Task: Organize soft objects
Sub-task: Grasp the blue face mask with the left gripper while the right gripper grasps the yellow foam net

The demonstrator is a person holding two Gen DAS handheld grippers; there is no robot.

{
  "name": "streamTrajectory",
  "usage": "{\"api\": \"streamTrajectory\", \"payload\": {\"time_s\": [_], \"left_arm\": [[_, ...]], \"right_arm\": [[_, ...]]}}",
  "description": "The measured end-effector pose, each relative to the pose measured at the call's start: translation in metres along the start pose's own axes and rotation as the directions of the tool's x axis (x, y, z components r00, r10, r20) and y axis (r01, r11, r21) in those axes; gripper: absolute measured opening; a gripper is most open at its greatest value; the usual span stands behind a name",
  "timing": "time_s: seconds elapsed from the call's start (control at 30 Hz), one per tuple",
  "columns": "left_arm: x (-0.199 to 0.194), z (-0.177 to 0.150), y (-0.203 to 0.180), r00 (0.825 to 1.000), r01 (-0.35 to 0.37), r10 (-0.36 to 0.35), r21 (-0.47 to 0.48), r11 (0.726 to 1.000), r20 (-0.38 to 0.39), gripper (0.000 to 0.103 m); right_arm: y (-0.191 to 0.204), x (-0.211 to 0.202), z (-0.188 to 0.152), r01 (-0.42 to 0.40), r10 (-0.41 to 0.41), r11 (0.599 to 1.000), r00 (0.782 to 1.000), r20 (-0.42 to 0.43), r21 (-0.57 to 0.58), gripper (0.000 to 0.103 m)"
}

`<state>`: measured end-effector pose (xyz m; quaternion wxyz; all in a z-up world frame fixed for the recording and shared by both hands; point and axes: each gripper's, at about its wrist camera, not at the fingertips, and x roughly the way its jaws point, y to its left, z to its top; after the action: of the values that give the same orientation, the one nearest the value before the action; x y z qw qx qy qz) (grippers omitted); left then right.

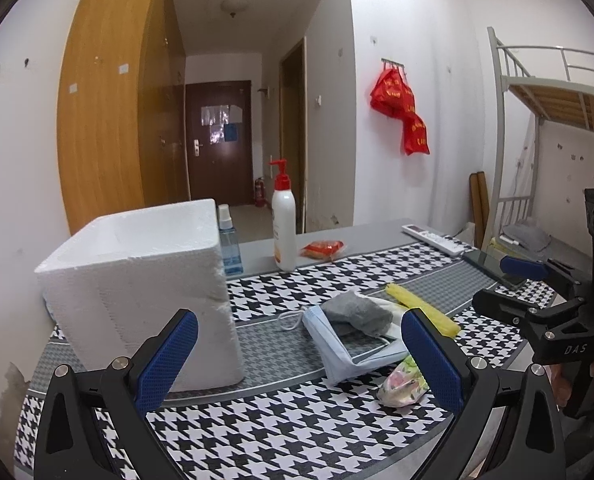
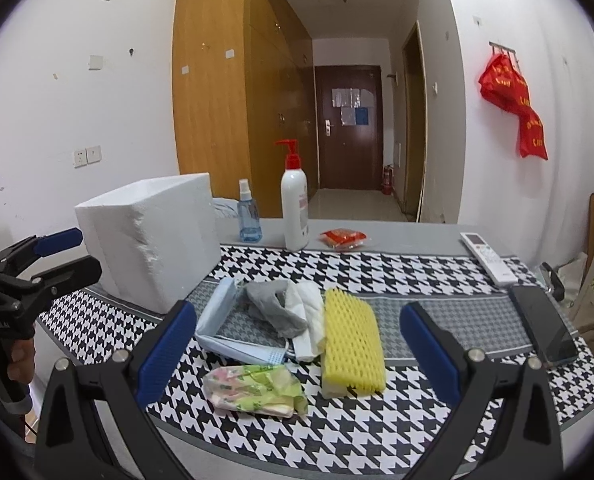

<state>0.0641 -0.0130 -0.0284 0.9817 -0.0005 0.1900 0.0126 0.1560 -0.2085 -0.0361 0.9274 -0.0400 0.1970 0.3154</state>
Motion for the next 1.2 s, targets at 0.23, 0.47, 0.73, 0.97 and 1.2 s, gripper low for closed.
{"api": "streamTrajectory", "payload": {"time_s": [0.23, 0.47, 0.73, 0.97, 1.2], "left_arm": [[0.021, -0.005, -0.006, 0.999, -0.011, 0.011, 0.008, 1.0, -0.053, 0.102], [0.04, -0.01, -0.014, 0.994, 0.002, 0.0, 0.016, 1.0, -0.111, 0.102], [0.063, -0.01, -0.022, 0.986, 0.009, -0.003, 0.037, 0.999, -0.168, 0.102], [0.083, -0.014, -0.03, 0.975, 0.022, -0.011, 0.046, 0.999, -0.222, 0.102], [0.098, -0.015, -0.033, 0.967, 0.018, -0.005, 0.046, 0.999, -0.256, 0.102]], "right_arm": [[-0.007, 0.012, -0.007, 0.006, -0.006, 1.0, 0.999, -0.043, 0.013, 0.103], [-0.014, 0.024, -0.014, 0.025, -0.023, 1.0, 0.996, -0.089, 0.017, 0.103], [-0.02, 0.04, -0.022, 0.037, -0.035, 0.999, 0.989, -0.141, 0.012, 0.103], [-0.029, 0.051, -0.025, 0.053, -0.049, 0.999, 0.982, -0.185, 0.014, 0.103], [-0.04, 0.063, -0.027, 0.066, -0.058, 0.997, 0.972, -0.227, 0.027, 0.103]]}}
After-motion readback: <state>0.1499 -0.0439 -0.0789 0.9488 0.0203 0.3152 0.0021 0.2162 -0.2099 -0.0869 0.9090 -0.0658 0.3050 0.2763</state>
